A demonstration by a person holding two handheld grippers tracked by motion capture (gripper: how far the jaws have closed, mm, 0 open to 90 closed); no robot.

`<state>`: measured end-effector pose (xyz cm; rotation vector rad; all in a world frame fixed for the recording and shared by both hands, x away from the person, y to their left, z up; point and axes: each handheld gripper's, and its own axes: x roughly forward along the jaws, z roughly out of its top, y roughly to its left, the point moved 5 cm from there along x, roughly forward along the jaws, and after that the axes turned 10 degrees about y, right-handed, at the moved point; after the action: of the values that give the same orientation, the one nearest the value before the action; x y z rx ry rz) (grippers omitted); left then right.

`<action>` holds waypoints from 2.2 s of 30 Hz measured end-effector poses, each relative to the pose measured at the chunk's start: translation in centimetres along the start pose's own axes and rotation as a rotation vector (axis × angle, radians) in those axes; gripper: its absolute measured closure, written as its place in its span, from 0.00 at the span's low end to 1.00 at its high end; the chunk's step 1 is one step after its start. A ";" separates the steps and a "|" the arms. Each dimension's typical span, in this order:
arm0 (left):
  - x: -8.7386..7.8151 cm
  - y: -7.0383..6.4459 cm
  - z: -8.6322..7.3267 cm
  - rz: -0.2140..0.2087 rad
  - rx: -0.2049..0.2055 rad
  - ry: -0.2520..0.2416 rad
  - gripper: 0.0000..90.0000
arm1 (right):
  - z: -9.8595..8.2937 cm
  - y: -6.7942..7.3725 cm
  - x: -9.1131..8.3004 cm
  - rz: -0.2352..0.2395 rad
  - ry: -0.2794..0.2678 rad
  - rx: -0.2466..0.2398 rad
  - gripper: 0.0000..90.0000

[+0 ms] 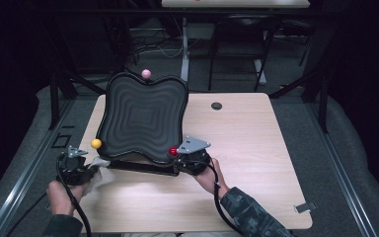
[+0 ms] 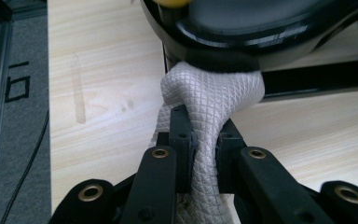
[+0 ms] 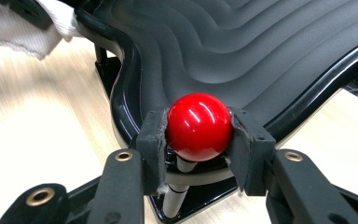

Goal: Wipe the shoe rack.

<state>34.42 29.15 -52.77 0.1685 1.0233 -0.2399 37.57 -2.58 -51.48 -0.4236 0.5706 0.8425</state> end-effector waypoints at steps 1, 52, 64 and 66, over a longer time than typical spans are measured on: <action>-0.3 0.0 0.1 -0.008 -0.003 -0.008 0.91 | 0.0 0.0 0.0 0.003 -0.003 0.000 0.67; 1.5 -10.3 4.6 -0.242 0.227 -0.068 0.89 | 0.0 0.1 0.1 0.000 -0.004 -0.005 0.67; 0.8 -14.0 4.1 -0.291 0.310 -0.044 0.89 | 0.0 0.0 0.1 -0.003 -0.002 0.000 0.67; 0.8 -14.4 4.0 -0.302 0.308 -0.040 0.89 | 0.0 0.0 0.1 0.000 -0.004 0.000 0.67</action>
<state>34.19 14.22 -51.80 0.2861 0.9657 -0.6746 37.63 -2.54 -51.51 -0.4221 0.5667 0.8432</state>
